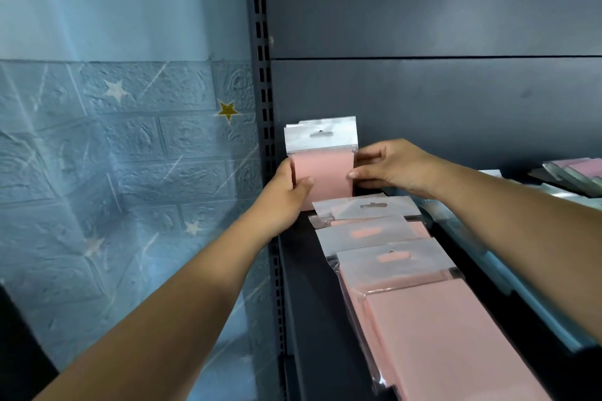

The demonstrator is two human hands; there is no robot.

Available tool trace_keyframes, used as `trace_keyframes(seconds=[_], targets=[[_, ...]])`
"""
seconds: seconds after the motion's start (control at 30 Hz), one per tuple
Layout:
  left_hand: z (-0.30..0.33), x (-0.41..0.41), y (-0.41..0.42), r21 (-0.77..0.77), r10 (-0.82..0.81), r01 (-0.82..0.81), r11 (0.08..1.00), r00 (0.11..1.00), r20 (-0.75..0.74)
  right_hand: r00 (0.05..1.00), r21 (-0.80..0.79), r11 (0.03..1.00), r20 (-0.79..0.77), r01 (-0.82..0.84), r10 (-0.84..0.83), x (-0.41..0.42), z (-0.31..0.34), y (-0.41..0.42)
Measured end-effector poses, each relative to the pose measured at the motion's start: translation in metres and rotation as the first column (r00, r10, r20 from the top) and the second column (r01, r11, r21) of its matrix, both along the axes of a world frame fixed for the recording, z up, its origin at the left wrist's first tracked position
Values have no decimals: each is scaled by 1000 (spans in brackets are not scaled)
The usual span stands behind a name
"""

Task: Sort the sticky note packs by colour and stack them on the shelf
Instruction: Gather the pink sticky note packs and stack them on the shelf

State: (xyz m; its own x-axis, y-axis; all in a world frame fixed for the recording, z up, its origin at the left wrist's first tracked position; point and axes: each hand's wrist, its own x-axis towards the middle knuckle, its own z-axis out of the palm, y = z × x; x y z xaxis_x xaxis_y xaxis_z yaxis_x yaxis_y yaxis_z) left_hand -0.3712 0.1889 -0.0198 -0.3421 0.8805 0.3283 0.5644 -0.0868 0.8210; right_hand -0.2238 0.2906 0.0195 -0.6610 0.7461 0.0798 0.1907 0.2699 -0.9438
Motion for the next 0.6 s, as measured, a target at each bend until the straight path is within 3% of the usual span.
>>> trace_keyframes(seconds=[0.13, 0.3, 0.43, 0.6], targets=[[-2, 0, 6, -2, 99, -100, 995, 990, -105, 999, 5, 999, -23, 47, -47, -4, -1, 2], [-6, 4, 9, 83, 170, -174, 981, 984, 51, 996, -13, 996, 20, 83, -82, -4, -4, 3], [-6, 3, 8, 104, 204, -203, 974, 979, 4, 997, -67, 994, 23, 81, -80, -3, -2, 2], [-6, 3, 10, 111, 206, -212, 971, 977, 61, 993, -89, 990, 31, 112, -110, -4, -1, 4]])
